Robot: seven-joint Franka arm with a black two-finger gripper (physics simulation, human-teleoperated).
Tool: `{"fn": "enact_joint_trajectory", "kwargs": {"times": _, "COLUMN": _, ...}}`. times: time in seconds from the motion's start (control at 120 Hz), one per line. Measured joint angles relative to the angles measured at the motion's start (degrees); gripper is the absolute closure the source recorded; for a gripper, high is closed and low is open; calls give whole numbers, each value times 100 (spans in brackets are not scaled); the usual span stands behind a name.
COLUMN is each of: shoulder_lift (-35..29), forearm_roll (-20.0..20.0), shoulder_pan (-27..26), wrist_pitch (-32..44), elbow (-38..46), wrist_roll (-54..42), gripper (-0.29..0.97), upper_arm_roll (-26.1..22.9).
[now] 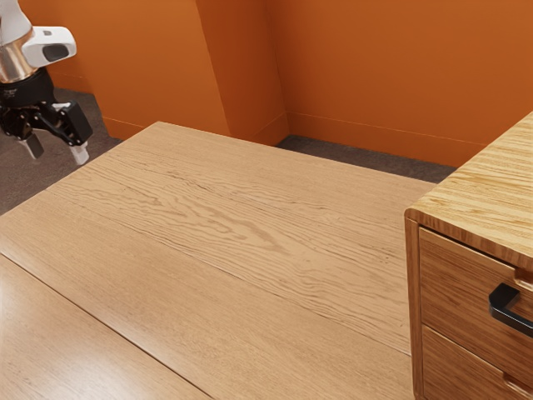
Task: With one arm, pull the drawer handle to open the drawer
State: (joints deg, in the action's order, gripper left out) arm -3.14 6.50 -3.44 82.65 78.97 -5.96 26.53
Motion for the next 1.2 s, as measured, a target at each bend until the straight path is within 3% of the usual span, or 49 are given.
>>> {"fn": "enact_joint_trajectory", "kwargs": {"times": 0.208, "shoulder_lift": -42, "forearm_roll": -142, "shoulder_pan": 3, "wrist_pitch": -55, "elbow": -280, "wrist_roll": -36, "gripper": 2, "upper_arm_roll": 137}}
{"fn": "enact_joint_trajectory", "kwargs": {"times": 0.325, "shoulder_lift": -382, "forearm_roll": -84, "shoulder_pan": -203, "wrist_pitch": -294, "elbow": -1163, "wrist_roll": -47, "gripper": 2, "upper_arm_roll": -419}}
{"fn": "enact_joint_trajectory", "kwargs": {"times": 0.433, "shoulder_lift": -102, "forearm_roll": -141, "shoulder_pan": -419, "wrist_pitch": -421, "elbow": -1196, "wrist_roll": -52, "gripper": 2, "upper_arm_roll": -848}}
{"fn": "enact_joint_trajectory", "kwargs": {"times": 0.608, "shoulder_lift": 10, "forearm_roll": -287, "shoulder_pan": -515, "wrist_pitch": -579, "elbow": -1097, "wrist_roll": -60, "gripper": 2, "upper_arm_roll": -1127}}
{"fn": "enact_joint_trajectory", "kwargs": {"times": 0.708, "shoulder_lift": -571, "forearm_roll": -379, "shoulder_pan": -493, "wrist_pitch": -671, "elbow": 5, "wrist_roll": -58, "gripper": 2, "upper_arm_roll": -1673}}
{"fn": "enact_joint_trajectory", "kwargs": {"times": 0.775, "shoulder_lift": -1517, "forearm_roll": -422, "shoulder_pan": -758, "wrist_pitch": -703, "elbow": 1260, "wrist_roll": 7, "gripper": 2, "upper_arm_roll": -1837}}
{"fn": "enact_joint_trajectory", "kwargs": {"times": 0.892, "shoulder_lift": -3025, "forearm_roll": -456, "shoulder_pan": -1850, "wrist_pitch": -615, "elbow": 2744, "wrist_roll": 245, "gripper": 2, "upper_arm_roll": -2192}}
{"fn": "enact_joint_trajectory", "kwargs": {"times": 0.958, "shoulder_lift": -3349, "forearm_roll": -454, "shoulder_pan": -2388, "wrist_pitch": -494, "elbow": 3077, "wrist_roll": 164, "gripper": 3, "upper_arm_roll": -2507}}
{"fn": "enact_joint_trajectory", "kwargs": {"times": 1.075, "shoulder_lift": -3776, "forearm_roll": -552, "shoulder_pan": -2878, "wrist_pitch": -392, "elbow": 3380, "wrist_roll": -199, "gripper": 3, "upper_arm_roll": -4073}}
{"fn": "enact_joint_trajectory", "kwargs": {"times": 1.133, "shoulder_lift": -3777, "forearm_roll": -675, "shoulder_pan": -3073, "wrist_pitch": -415, "elbow": 3163, "wrist_roll": -368, "gripper": 3, "upper_arm_roll": -4620}}
{"fn": "enact_joint_trajectory", "kwargs": {"times": 1.2, "shoulder_lift": -3470, "forearm_roll": -761, "shoulder_pan": -3131, "wrist_pitch": -379, "elbow": 2884, "wrist_roll": -546, "gripper": 3, "upper_arm_roll": -4890}}
